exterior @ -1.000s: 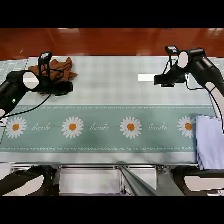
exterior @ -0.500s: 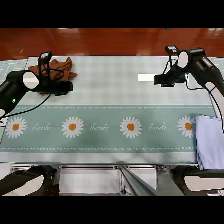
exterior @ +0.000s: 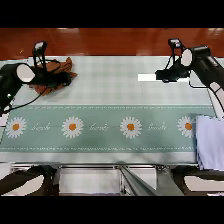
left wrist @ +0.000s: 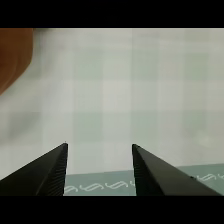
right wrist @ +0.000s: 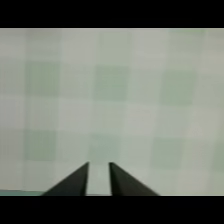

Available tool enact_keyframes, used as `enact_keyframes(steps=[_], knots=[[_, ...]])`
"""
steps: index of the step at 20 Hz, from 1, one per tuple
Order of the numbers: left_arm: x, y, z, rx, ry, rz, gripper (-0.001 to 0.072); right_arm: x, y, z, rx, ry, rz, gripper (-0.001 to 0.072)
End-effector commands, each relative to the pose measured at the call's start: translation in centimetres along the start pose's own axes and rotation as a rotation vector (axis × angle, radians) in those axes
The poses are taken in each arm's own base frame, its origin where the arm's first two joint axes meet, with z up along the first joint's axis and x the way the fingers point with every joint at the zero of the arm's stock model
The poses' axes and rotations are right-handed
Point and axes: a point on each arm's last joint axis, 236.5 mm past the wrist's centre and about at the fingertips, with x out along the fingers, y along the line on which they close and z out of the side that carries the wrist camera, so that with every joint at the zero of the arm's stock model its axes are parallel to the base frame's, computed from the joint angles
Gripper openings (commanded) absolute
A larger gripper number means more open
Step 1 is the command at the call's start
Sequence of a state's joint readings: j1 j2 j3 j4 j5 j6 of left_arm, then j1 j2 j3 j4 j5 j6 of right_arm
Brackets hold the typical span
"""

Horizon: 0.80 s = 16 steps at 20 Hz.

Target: Fold the shirts.

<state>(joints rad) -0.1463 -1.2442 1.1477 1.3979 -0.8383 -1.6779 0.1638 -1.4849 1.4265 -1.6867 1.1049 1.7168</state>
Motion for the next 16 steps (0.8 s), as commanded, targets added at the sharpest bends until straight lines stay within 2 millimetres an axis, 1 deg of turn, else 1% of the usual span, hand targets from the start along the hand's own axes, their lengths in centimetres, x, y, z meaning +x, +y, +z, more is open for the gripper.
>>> enact_keyframes(steps=[1,2,3,4,5,6,7,8,10,12,13,14,16], knots=[[-3.6,0.7,5.9,0.062,-0.141,0.053,0.0508,-3.8,-2.0,0.5,-0.046,-0.062,-0.065,0.0383],[-4.8,1.3,7.8,0.097,-0.194,0.092,0.0507,-4.6,-2.2,-0.2,-0.058,-0.061,-0.070,0.0386],[-6.2,2.2,9.9,0.122,-0.257,0.132,0.0507,-5.1,-2.4,-1.4,-0.064,-0.060,-0.068,0.0386],[-7.1,3.1,11.6,0.122,-0.310,0.154,0.0507,-5.2,-2.3,-2.7,-0.063,-0.057,-0.059,0.0386],[-7.4,4.2,12.7,0.106,-0.333,0.168,0.0506,-5.0,-1.6,-4.5,-0.046,-0.051,-0.026,0.0386],[-6.9,5.7,13.3,0.085,-0.331,0.190,0.0506,-4.8,-1.2,-6.3,-0.022,-0.046,0.000,0.0386],[-6.1,7.3,13.6,0.062,-0.317,0.210,0.0506,-4.4,-0.7,-8.2,0.010,-0.035,0.025,0.0386],[-4.9,8.9,13.5,0.041,-0.289,0.231,0.0506,-4.1,-0.4,-10.0,0.037,-0.023,0.041,0.0386],[-2.1,12.8,12.5,-0.020,-0.191,0.276,0.0506,-3.6,0.0,-13.3,0.080,0.014,0.066,0.0386],[0.7,15.4,10.8,-0.116,-0.083,0.264,0.0506,-3.4,0.3,-15.5,0.093,0.049,0.080,0.0385],[2.2,16.0,9.9,-0.168,-0.039,0.235,0.0506,-3.3,0.2,-16.2,0.093,0.070,0.079,0.0385],[3.9,16.3,9.0,-0.186,0.004,0.196,0.0506,-3.3,0.2,-16.3,0.095,0.077,0.078,0.0385],[7.0,16.2,7.2,-0.172,0.076,0.132,0.0506,-3.3,0.3,-16.0,0.116,0.062,0.080,0.0385]])
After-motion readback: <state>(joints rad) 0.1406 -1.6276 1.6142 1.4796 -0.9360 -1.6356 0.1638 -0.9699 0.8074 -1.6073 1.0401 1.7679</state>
